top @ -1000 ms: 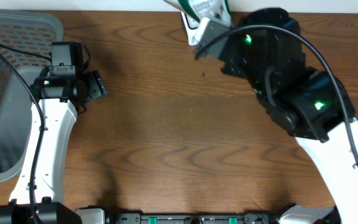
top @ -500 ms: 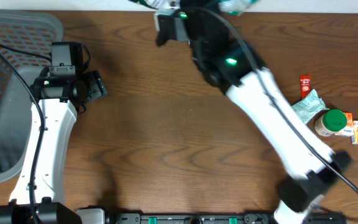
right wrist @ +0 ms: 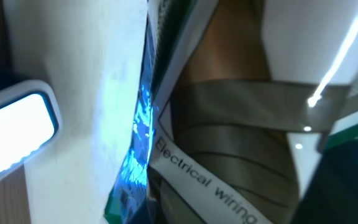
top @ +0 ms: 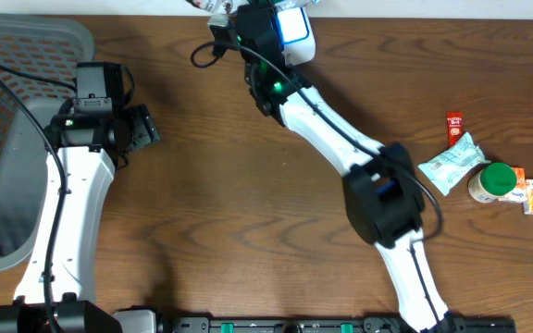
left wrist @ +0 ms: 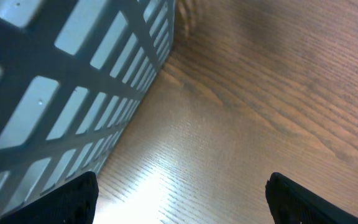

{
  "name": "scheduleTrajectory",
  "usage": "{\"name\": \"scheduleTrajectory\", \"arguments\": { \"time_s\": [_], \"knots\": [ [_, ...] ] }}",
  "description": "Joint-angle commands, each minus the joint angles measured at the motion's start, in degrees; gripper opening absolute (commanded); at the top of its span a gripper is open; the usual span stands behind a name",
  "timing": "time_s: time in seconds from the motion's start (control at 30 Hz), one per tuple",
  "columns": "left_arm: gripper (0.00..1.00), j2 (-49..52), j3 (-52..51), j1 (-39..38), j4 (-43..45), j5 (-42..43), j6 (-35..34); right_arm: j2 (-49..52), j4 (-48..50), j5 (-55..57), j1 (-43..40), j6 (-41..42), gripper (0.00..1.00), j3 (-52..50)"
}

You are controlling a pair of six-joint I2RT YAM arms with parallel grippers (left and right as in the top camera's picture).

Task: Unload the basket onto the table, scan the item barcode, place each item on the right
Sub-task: 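Hold the gloves pack in front of the white scanner with the right gripper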

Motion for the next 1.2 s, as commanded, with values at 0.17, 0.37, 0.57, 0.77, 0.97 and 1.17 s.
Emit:
{"name": "scheduleTrajectory", "arguments": {
  "time_s": [0.17, 0.37, 0.57, 0.77, 0.97, 1.17],
  "knots": [
    [0.87, -0.04, 0.15, 0.15, 0.00, -0.98, -0.11, 9.11, 4.98, -6.43, -4.76, 7.10, 0.01, 0.61],
    [0.87, -0.04, 0.15, 0.15, 0.00, -0.98, -0.11, 10.34, 3.37, -8.98, -5.03, 13.49, 0.01, 0.61],
    [0.87, -0.04, 0.15, 0.15, 0.00, -0.98, -0.11, 10.34, 9.70, -10.64, -4.83, 8.26, 0.01, 1.27],
    [0.87, -0.04, 0.15, 0.15, 0.00, -0.98, -0.11, 10.34, 8.50, -11.50, -3.82, 16.83, 0.01, 1.38],
    [0.87, -0.04, 0.15, 0.15, 0.00, -0.98, -0.11, 10.32, 17.11, -11.41, -3.72, 16.68, 0.01, 2.03],
    [0.87, -0.04, 0.15, 0.15, 0.00, -0.98, -0.11, 10.32, 10.86, -10.03, -3.02, 13.77, 0.01, 3.89]
  ]
}}
